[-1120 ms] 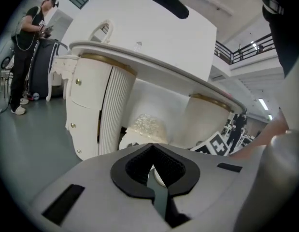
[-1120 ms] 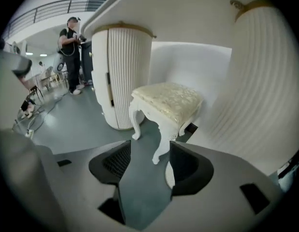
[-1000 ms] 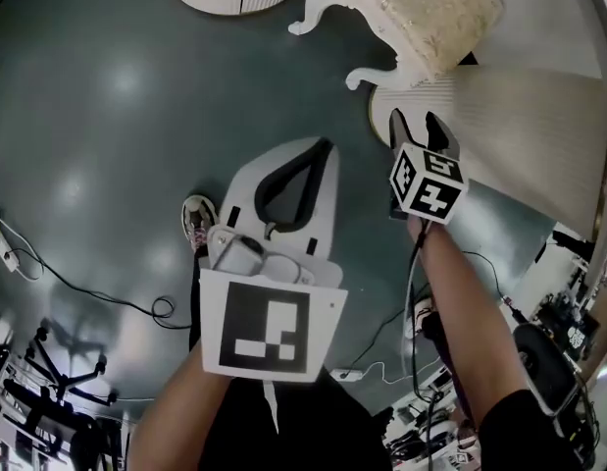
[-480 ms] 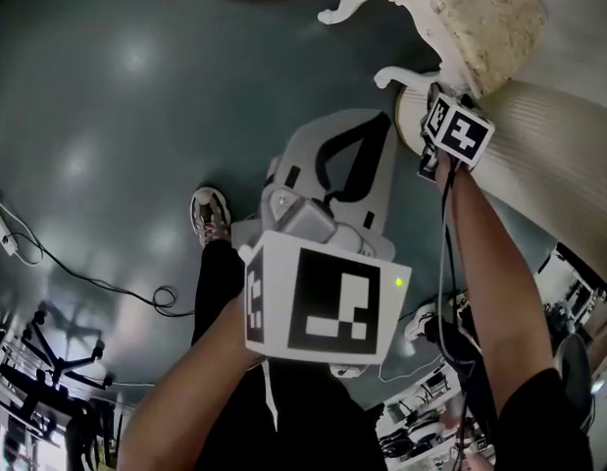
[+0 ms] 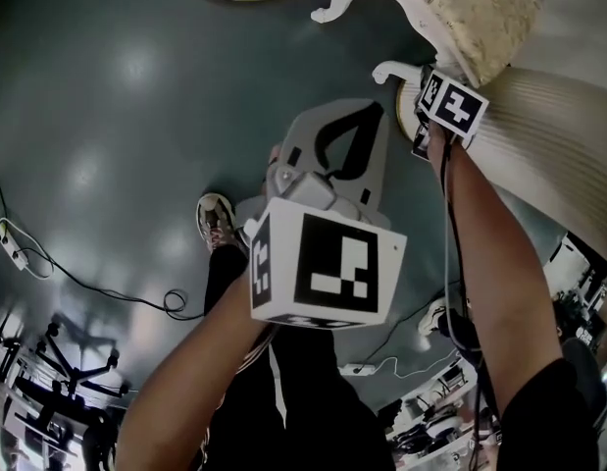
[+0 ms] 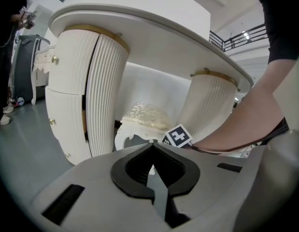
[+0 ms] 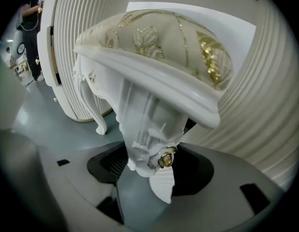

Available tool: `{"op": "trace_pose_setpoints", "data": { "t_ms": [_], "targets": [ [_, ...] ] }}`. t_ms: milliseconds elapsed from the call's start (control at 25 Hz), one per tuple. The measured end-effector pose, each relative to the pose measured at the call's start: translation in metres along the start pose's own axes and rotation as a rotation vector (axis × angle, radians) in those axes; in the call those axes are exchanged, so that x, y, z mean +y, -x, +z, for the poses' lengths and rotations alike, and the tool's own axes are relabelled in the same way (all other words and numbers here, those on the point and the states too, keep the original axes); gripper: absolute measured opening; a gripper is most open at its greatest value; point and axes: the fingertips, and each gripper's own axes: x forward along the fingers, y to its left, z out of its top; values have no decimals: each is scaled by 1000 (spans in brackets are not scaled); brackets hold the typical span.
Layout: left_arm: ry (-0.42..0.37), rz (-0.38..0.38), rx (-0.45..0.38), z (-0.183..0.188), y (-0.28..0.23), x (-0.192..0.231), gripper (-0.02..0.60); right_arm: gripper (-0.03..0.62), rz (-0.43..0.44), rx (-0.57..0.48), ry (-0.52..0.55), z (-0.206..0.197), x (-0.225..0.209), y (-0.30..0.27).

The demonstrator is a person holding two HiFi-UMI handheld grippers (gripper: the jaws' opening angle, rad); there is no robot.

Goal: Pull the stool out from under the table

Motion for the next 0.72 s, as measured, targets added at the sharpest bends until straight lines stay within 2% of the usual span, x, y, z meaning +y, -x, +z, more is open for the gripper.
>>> {"op": "trace_pose_setpoints", "data": {
  "t_ms": [280,480,720],
  "targets": [
    [18,33,53,-20,-14,14,6,242,13,-12,-48,1,9,7],
    [23,52,99,-30,-19,4,6,242,2,-24,-99,-4,15,20],
    [42,120,112,-47,5,25,6,242,12,-54,-126,-18,43,43]
  ]
}}
